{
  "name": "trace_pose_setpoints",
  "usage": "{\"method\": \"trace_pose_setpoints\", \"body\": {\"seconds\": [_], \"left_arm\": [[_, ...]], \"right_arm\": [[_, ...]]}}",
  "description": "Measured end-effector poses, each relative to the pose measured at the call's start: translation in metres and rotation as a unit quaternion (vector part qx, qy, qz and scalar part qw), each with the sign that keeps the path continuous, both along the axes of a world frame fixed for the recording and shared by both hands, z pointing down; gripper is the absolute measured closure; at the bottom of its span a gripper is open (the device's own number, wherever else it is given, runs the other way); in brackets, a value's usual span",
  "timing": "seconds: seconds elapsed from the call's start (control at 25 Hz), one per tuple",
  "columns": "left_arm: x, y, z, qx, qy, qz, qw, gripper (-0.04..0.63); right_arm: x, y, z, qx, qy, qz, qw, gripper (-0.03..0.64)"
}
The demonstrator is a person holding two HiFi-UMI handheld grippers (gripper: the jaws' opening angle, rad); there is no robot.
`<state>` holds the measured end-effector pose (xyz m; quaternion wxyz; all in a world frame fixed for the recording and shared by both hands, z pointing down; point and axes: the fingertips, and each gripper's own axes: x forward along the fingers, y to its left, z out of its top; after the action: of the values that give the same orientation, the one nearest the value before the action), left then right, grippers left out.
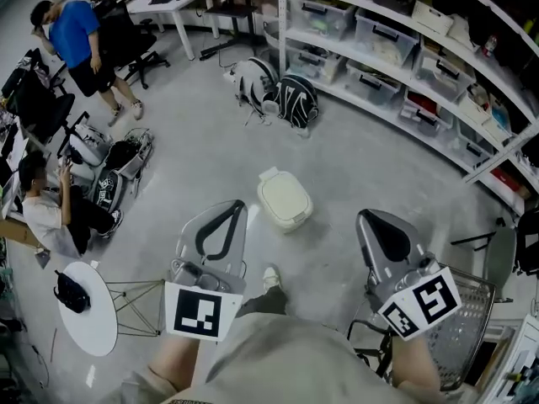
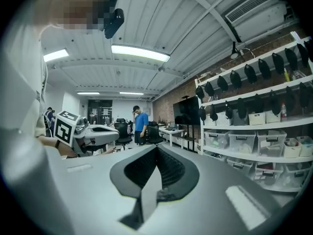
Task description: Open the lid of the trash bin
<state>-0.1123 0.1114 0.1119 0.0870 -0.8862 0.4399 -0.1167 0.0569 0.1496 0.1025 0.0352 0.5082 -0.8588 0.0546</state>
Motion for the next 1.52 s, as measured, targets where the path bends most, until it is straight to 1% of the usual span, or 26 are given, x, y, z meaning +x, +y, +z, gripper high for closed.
{"method": "trace_pose_setpoints", "body": {"seconds": [0.12,0.28,0.4,0.52,0.64,0.76,0.8,0.92,1.04,1.2,1.36,1.52], "left_arm": [[-0.01,-0.043,0.0,-0.004,-0.001,0.006,1.0,0.594],[-0.016,-0.089,0.004,-0.012,0.004,0.007,0.9999,0.594],[-0.017,-0.112,0.006,-0.007,0.001,0.007,0.9999,0.594],[-0.017,-0.129,0.01,-0.016,0.005,-0.006,0.9998,0.594],[-0.017,-0.141,0.016,-0.024,0.005,-0.027,0.9993,0.594],[-0.012,-0.149,0.016,-0.013,-0.01,-0.04,0.999,0.594],[-0.01,-0.149,0.016,-0.011,-0.011,-0.046,0.9988,0.594],[-0.003,-0.149,0.021,-0.026,-0.002,-0.065,0.9975,0.594],[0.008,-0.155,0.028,-0.034,-0.007,-0.076,0.9965,0.594],[0.02,-0.157,0.045,-0.058,-0.006,-0.082,0.9949,0.594],[0.032,-0.168,0.059,-0.068,0.034,-0.065,0.995,0.594],[0.037,-0.189,0.09,-0.083,0.029,-0.071,0.9936,0.594]], "right_arm": [[-0.009,-0.044,-0.005,0.002,0.006,0.005,1.0,0.614],[-0.012,-0.09,-0.005,0.006,0.008,0.016,1.0,0.614],[-0.01,-0.114,-0.001,0.003,0.007,0.02,1.0,0.614],[-0.006,-0.131,0.003,-0.004,0.008,0.009,1.0,0.614],[-0.004,-0.144,0.005,-0.002,0.005,-0.01,1.0,0.614],[0.003,-0.155,0.008,-0.004,0.0,-0.027,1.0,0.614],[0.006,-0.158,0.01,-0.005,-0.001,-0.034,0.999,0.614],[0.016,-0.166,0.012,-0.002,-0.004,-0.052,0.999,0.614],[0.03,-0.176,0.016,-0.006,-0.01,-0.059,0.998,0.614],[0.043,-0.188,0.033,-0.025,-0.014,-0.064,0.998,0.614],[0.049,-0.207,0.058,-0.024,0.003,-0.067,0.997,0.614],[0.044,-0.229,0.105,-0.044,0.012,-0.073,0.996,0.614]]}}
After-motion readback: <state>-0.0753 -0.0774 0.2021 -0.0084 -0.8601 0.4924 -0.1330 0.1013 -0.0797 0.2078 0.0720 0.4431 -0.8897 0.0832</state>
